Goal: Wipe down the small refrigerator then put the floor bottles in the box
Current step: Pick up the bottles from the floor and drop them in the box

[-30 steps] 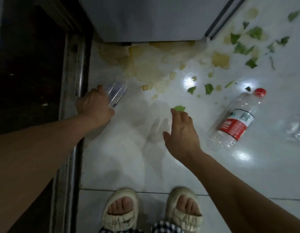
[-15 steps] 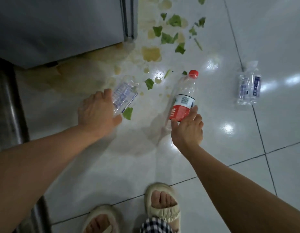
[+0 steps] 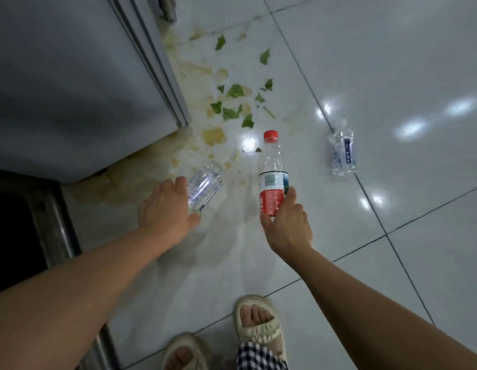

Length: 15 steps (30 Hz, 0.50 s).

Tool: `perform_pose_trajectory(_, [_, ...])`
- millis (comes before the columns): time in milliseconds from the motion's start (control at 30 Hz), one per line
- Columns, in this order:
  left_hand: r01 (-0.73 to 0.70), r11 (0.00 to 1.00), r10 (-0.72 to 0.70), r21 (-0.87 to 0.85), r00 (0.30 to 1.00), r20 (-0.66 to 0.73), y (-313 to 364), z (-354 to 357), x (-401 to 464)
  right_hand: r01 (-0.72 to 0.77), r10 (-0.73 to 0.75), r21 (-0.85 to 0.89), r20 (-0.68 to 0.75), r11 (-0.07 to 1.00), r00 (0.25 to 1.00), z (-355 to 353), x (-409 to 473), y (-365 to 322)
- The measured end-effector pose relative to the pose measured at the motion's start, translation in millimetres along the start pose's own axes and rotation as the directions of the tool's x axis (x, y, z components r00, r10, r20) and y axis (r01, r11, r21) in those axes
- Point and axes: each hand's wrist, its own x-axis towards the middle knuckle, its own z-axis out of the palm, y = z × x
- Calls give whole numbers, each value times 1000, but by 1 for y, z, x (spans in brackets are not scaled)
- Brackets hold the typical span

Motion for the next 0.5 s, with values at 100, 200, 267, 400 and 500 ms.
perform_pose_trajectory(100, [-31,1000,31,4,1000,-1,29,-62,-24,27,-27,12,6,1000,1000,-61,-34,-17])
perform_pose_trajectory(200, [-49,999,49,1,999,-18,63,-126,-54,68,-68,7,-14,998,998,-127,-72,-32])
perform_pose_trajectory(267, [-72,996,71,-45,997,-30,85,-165,-72,89,-90,-14,-39,996,995,-172,-93,-41])
perform_pose_trajectory(400, [-96,992,91,-81,994,-61,126,-230,-95,140,-144,-43,-95,989,985,-254,-118,-49])
perform_pose_trajectory(500, [-101,992,91,-79,989,-114,159,-275,-105,151,-157,-60,-122,987,980,-315,-123,-45])
